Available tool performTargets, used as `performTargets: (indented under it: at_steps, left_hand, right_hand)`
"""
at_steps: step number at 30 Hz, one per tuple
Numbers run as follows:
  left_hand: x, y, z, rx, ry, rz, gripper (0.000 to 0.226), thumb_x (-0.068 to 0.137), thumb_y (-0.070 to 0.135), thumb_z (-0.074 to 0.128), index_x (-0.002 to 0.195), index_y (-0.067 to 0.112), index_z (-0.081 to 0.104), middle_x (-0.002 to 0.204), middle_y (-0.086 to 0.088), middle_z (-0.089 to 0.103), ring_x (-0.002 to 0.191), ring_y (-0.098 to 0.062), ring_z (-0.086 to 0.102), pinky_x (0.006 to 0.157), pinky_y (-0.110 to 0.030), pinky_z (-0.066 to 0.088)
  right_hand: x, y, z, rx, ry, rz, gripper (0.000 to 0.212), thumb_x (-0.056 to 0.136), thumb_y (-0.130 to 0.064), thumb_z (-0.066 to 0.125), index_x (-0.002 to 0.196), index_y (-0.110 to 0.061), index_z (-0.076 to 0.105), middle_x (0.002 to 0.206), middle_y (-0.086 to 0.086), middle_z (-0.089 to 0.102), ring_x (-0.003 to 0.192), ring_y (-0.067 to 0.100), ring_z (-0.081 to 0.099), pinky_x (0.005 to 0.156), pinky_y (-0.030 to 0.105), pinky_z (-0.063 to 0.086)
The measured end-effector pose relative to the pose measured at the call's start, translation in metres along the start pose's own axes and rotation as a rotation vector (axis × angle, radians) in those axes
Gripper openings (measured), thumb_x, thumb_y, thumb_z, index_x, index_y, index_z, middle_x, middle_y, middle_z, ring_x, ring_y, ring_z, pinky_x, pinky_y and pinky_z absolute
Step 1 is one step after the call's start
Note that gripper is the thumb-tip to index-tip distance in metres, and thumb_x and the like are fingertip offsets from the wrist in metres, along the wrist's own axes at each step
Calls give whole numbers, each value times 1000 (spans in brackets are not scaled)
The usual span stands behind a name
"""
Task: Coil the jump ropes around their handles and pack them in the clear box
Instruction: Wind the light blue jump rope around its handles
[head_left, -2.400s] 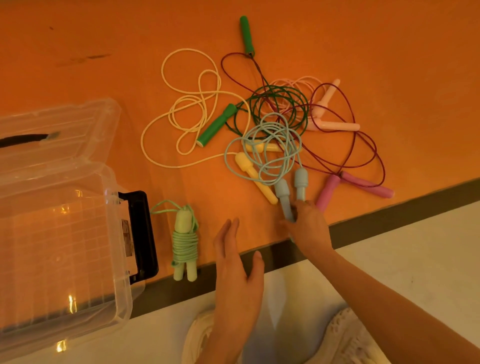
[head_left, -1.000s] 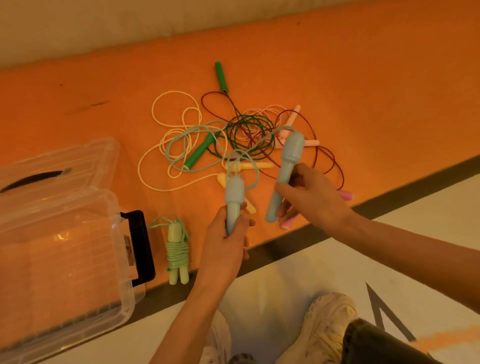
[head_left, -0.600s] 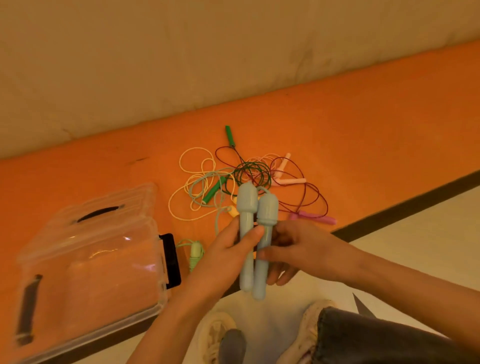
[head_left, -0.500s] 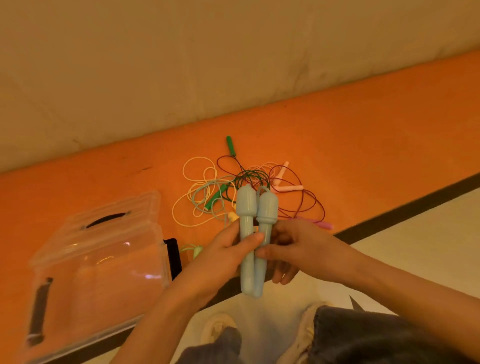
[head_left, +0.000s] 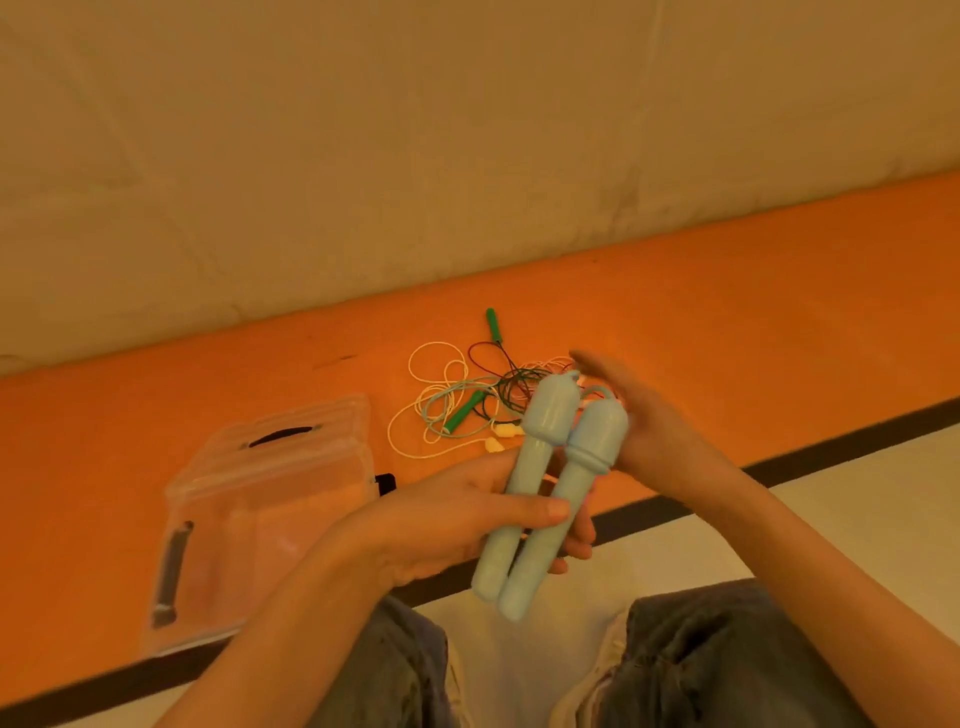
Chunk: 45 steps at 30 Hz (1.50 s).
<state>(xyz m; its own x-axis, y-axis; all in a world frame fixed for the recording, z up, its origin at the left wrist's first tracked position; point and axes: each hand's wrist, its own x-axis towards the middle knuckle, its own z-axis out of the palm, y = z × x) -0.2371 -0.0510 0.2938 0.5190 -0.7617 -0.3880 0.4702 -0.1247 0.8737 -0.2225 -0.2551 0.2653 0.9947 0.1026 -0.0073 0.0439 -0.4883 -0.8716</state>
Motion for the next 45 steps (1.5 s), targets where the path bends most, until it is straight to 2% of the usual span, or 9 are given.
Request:
performTargets:
  at_steps: [5, 8, 11, 13, 19, 29, 35, 40, 45]
  left_hand:
    - [-29, 10, -8, -143, 3, 42, 34, 86, 6, 55, 119, 5, 50, 88, -7, 67, 86, -21, 68, 78, -36, 57]
    - [-42, 13, -20, -70, 137, 74, 46, 83, 9, 59, 126, 2, 46, 85, -5, 66, 80, -15, 65, 71, -27, 54]
    - [-42, 15, -28, 58, 305, 116, 34, 90, 5, 61, 122, 4, 51, 81, -3, 64, 73, -11, 61, 68, -23, 54]
    - [-37, 18, -30, 128, 363, 124, 25, 91, 6, 55, 117, 6, 55, 78, -1, 62, 69, -9, 59, 65, -22, 53]
    - [-22, 3, -38, 136, 415, 88, 11, 92, 16, 57, 98, 6, 55, 69, 0, 55, 56, -8, 50, 49, -21, 42]
    - [1, -15, -17, 363, 260, 9, 8, 94, 18, 58, 99, 13, 54, 76, -2, 60, 62, -8, 58, 59, -25, 53]
    - [11, -16, -20, 274, 311, 10, 9, 93, 16, 59, 97, 10, 55, 70, 2, 62, 57, -8, 58, 58, -27, 55]
    - [19, -22, -16, 348, 298, 43, 9, 92, 13, 61, 100, 11, 58, 80, -4, 64, 61, -10, 60, 63, -26, 57]
    - [34, -22, -17, 432, 255, 52, 10, 93, 14, 60, 102, 9, 59, 79, -1, 68, 68, -7, 67, 67, -21, 56]
  right_hand:
    - [11, 32, 23, -5, -544, 418, 2, 89, -8, 64, 91, -7, 65, 81, 4, 70, 73, 18, 69, 66, 29, 57]
    - [38, 44, -14, -273, -44, 408, 19, 95, -14, 55, 78, -18, 61, 76, 5, 64, 65, 18, 60, 63, 31, 50]
    - [48, -8, -69, -160, 758, -168, 17, 94, -13, 48, 87, -17, 63, 88, -3, 57, 79, 11, 51, 76, 26, 44]
    - [45, -40, -83, -185, 891, -490, 21, 92, -4, 46, 100, -2, 65, 103, -4, 56, 96, 15, 52, 87, 21, 41]
    - [14, 19, -38, -708, -619, 432, 10, 93, -17, 60, 83, -16, 64, 82, 5, 71, 72, 16, 70, 70, 27, 59]
    - [4, 44, -119, -781, 568, -72, 15, 86, 2, 60, 97, 0, 69, 103, 22, 60, 96, 37, 55, 77, 40, 40]
    - [-21, 36, -119, -691, -203, 484, 9, 88, -12, 65, 84, -6, 70, 69, 7, 68, 58, 15, 61, 51, 21, 44]
    - [-17, 42, -126, -795, 379, 207, 16, 86, -6, 66, 97, 4, 69, 90, 29, 62, 78, 38, 57, 63, 39, 43]
    - [-9, 51, -102, -912, 131, 543, 57, 86, -19, 69, 132, 4, 44, 130, 26, 45, 113, 40, 49, 90, 43, 41]
